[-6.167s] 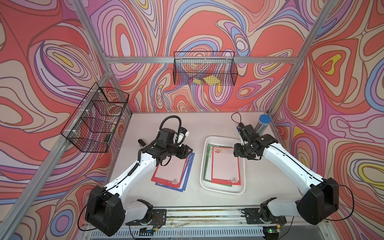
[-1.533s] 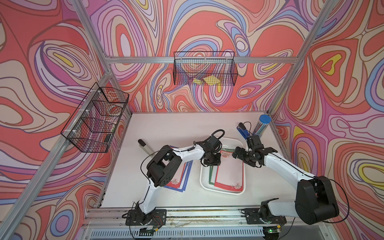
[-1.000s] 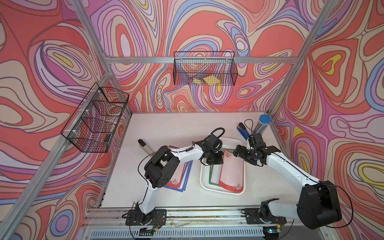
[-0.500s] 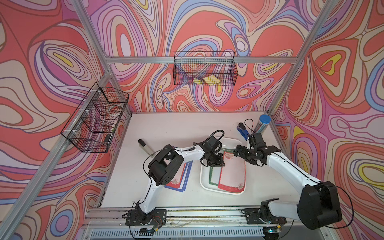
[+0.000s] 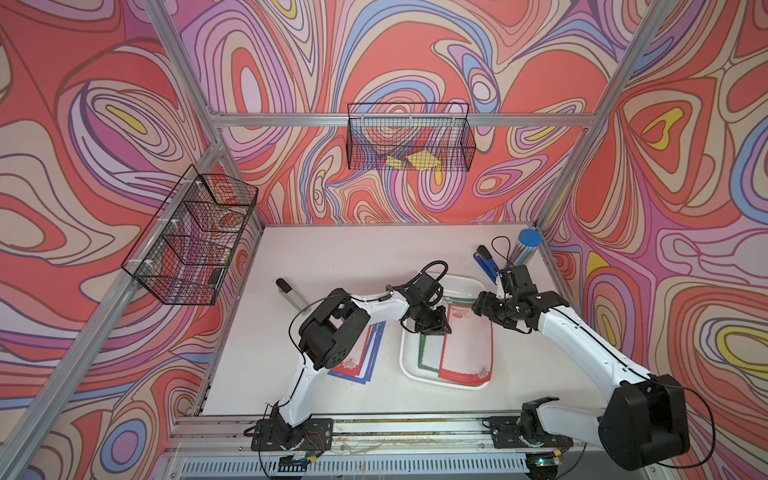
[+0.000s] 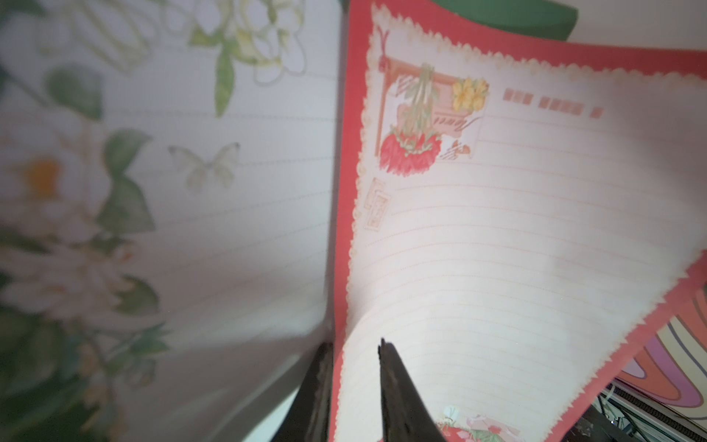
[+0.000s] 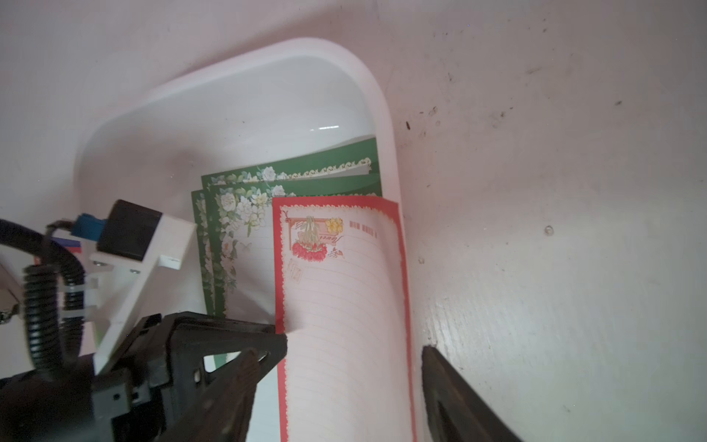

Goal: Take out the stationery paper from the storage box
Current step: Pick up the stationery paper from the storage box.

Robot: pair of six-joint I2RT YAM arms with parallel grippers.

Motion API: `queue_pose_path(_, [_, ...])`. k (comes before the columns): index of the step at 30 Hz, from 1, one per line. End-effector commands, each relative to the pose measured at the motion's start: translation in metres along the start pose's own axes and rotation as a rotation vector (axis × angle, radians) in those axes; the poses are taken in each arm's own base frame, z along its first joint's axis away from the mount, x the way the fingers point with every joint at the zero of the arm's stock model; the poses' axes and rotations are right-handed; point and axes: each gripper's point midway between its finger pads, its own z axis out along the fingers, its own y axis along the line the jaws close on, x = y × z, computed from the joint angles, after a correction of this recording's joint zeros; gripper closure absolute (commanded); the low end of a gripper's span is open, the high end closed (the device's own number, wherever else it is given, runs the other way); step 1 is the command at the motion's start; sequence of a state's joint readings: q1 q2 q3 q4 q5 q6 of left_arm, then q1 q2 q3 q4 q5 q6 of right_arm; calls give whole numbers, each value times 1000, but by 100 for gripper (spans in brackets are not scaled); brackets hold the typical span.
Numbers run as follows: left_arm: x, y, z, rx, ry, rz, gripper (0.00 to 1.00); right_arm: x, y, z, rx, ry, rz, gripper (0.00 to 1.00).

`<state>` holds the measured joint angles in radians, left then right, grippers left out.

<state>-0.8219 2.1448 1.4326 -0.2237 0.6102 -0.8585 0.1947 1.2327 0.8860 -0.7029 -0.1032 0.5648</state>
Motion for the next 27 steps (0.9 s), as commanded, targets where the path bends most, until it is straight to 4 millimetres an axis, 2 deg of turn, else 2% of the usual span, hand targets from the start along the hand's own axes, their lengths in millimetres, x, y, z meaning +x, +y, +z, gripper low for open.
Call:
queue_pose_path(1, [-4,4,7,8,4,-28,75,-1,2,-12,-13,-7,-7,36])
queue_pose_path(4, [-4,1,9,33,11,-44,77,3,6,-10,-42,9,-9,43])
queue_pose_path(7, [-6,-2,8,38,3,-42,77,4,7,-8,-43,21,-13,45])
queue_pose_path(12, [-5,3,11,28,8,-52,77,2,-14,-4,73,9,-19,39])
queue_pose_path(15, [-5,3,12,30,10,-57,77,6,-13,2,64,34,-20,41])
queue_pose_path(19, [-5,2,11,30,6,-55,77,11,-1,10,-7,74,-18,51])
queue_pose_path(23, [-5,-1,10,37,6,-54,77,8,10,7,-70,49,-25,64])
queue_pose_path(27, [-7,-6,6,51,-1,-44,77,11,2,13,-32,65,-20,57])
